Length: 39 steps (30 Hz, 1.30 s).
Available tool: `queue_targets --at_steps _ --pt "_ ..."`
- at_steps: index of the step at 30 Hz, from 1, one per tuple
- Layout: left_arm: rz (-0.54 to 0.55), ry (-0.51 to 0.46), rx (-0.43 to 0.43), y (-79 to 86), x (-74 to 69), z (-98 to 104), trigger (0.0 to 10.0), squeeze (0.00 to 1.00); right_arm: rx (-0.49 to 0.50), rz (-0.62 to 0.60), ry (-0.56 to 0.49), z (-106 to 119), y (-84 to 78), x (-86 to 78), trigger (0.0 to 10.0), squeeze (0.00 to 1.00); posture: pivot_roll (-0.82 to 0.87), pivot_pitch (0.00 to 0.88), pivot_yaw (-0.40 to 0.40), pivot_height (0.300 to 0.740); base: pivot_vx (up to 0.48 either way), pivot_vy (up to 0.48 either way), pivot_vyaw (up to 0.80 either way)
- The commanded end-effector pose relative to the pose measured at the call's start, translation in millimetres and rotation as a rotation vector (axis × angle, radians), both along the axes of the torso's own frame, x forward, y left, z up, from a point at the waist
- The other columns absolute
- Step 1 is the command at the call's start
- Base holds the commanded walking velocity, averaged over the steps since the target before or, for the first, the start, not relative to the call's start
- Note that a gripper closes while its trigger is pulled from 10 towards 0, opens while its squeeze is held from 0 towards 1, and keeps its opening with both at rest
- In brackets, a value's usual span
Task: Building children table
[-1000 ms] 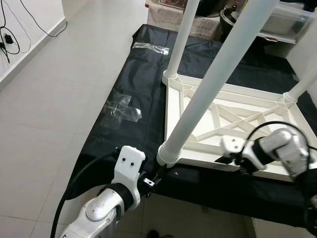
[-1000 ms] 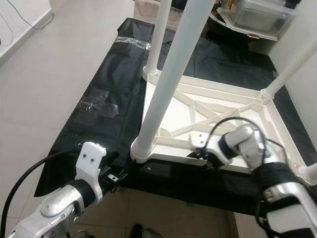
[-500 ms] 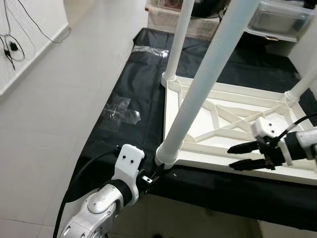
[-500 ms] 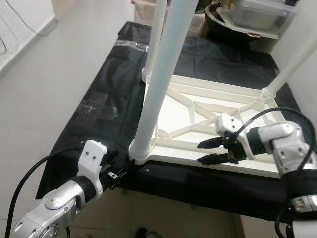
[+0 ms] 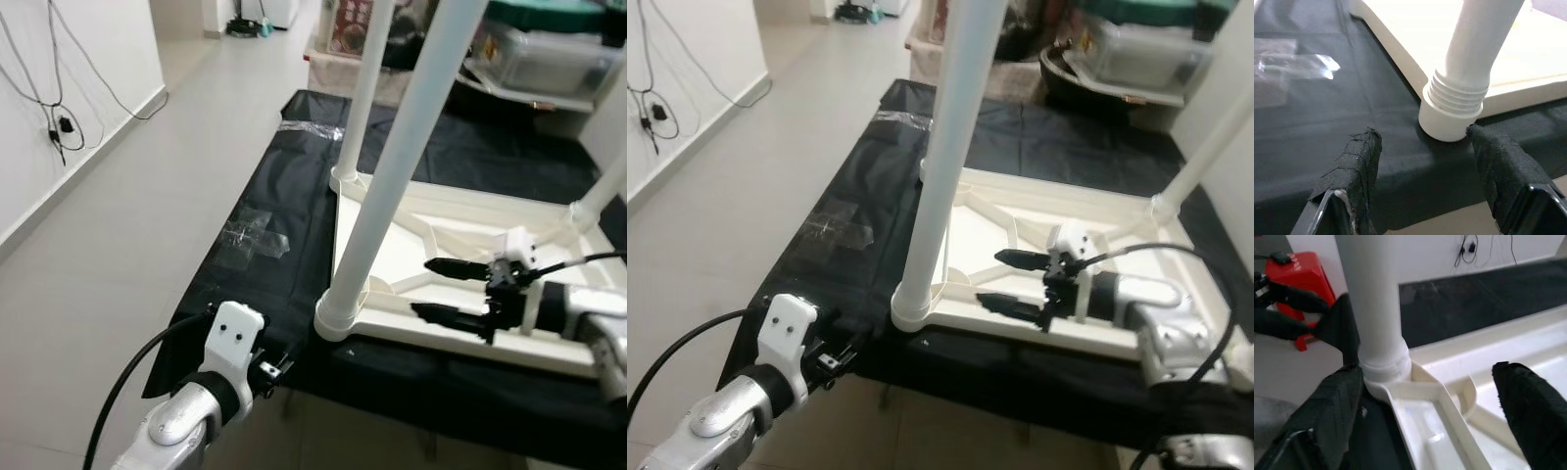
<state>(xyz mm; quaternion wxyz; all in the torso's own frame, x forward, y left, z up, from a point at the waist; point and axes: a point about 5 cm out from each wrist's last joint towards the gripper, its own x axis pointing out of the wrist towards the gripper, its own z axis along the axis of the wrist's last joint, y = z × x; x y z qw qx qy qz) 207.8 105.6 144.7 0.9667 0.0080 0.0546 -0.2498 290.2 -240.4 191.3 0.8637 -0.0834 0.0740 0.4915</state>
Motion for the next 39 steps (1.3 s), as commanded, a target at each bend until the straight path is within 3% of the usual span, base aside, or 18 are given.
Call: queue_targets --at_steps 1,5,19,39 --pt "-0.01 -0.03 0.002 -1.7 -2.6 3.5 10.0 0.0 0.018 0.007 0.01 -2.2 3.8 -1.7 10.0 0.0 0.19 0.035 -0.118 0.74 0.0 0.0 0.0" --pt "-0.059 -0.125 0.01 -6.8 -8.2 13.0 10.0 0.0 0.094 0.021 0.013 -6.5 30.0 0.3 10.0 0.0 0.19 0.027 -0.117 0.74 0.0 0.0 0.0" --pt "-0.087 -0.122 0.002 -11.4 -10.9 10.4 10.0 0.0 0.172 0.001 0.005 -6.3 67.0 8.3 10.0 0.0 0.19 0.045 -0.119 0.74 0.0 0.0 0.0" --pt "-0.11 -0.111 -0.002 -14.0 -19.3 8.5 10.0 0.0 0.24 0.008 -0.013 2.9 94.4 16.1 10.0 0.0 0.18 0.059 -0.135 0.74 0.0 0.0 0.0"
